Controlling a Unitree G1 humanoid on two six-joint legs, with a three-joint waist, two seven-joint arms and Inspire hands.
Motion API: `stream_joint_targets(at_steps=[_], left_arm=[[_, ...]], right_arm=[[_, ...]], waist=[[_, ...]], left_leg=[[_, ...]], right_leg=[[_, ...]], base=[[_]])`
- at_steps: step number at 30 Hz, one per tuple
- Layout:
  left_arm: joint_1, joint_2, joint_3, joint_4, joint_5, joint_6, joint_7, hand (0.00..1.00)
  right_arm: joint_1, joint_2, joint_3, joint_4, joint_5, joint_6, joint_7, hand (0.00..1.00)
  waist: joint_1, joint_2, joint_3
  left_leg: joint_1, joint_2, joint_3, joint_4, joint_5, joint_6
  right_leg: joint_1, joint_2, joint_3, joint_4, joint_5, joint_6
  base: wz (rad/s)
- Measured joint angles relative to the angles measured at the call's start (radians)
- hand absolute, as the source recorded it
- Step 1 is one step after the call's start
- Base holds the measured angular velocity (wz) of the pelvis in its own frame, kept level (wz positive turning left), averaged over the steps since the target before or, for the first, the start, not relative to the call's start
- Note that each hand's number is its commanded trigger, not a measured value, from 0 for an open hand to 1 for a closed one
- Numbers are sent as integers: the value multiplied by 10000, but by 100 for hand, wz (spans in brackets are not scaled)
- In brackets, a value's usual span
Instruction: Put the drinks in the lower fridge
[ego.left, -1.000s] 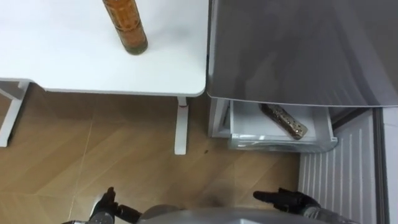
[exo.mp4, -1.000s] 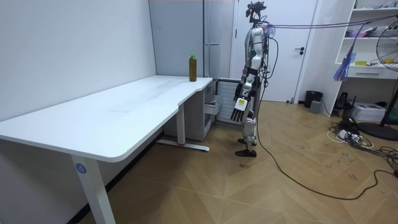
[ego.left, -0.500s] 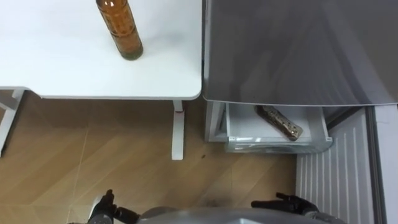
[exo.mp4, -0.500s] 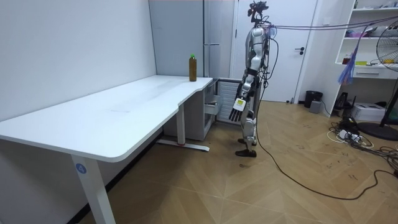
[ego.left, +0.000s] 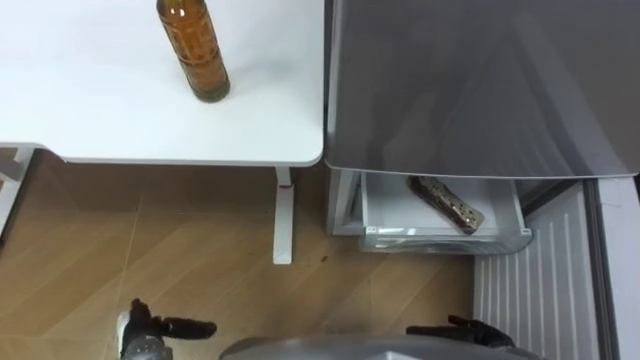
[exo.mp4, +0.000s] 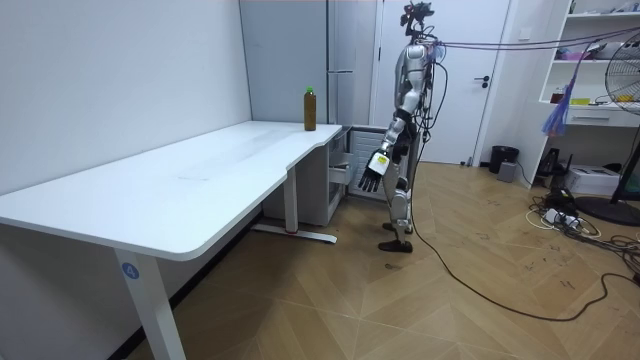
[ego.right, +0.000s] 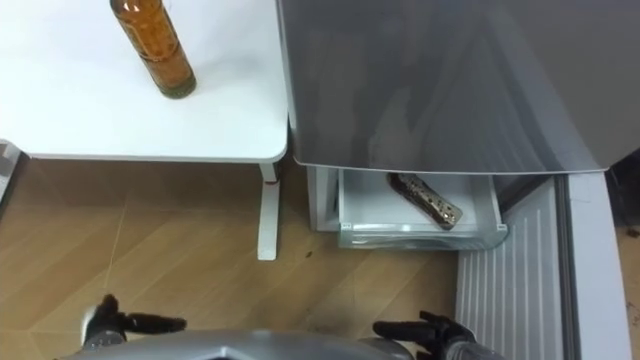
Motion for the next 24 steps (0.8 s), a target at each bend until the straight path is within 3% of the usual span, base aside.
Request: stream_joint_targets(at_steps=[5, 7, 14, 17, 24], left_arm=[[72, -35, 667, -462, -416, -392, 1100, 0], [218, -131, 842, -1365, -391, -403, 1713, 0], [352, -141, 754, -3003, -203, -844, 3188, 0], [340, -134, 285, -3618, -166, -1314, 3670, 0], [343, -129, -54, -5117, 1248, -1829, 4281, 0]], right_arm=[[170, 37, -352, -21, -2, -83, -46, 0], [351, 38, -376, -207, -7, -86, -51, 0], [535, 26, -370, -540, -313, -290, -42, 0], [559, 27, -369, -580, -358, -497, -66, 0], [643, 22, -369, -696, -370, -646, -141, 0]], waist=[[24, 53, -15], [179, 26, -50], [174, -16, -81], [131, 59, -72], [79, 169, -65]], left_leg=[[152, 6, 16, 47, -107, 5], [123, 6, 13, 98, -105, 5], [-37, -3, -71, 173, -106, 5], [-42, -2, -108, 183, -112, 8], [-14, 10, -137, 163, -123, -5]], right_leg=[[46, 22, 81, 4, -47, -9], [-32, 45, 231, 13, -50, -11], [-97, 43, 118, 13, -48, -13], [-34, 45, 103, 25, -45, -17], [-24, 71, 157, 23, -40, -24]], base=[[-14], [-6], [1], [4], [0]])
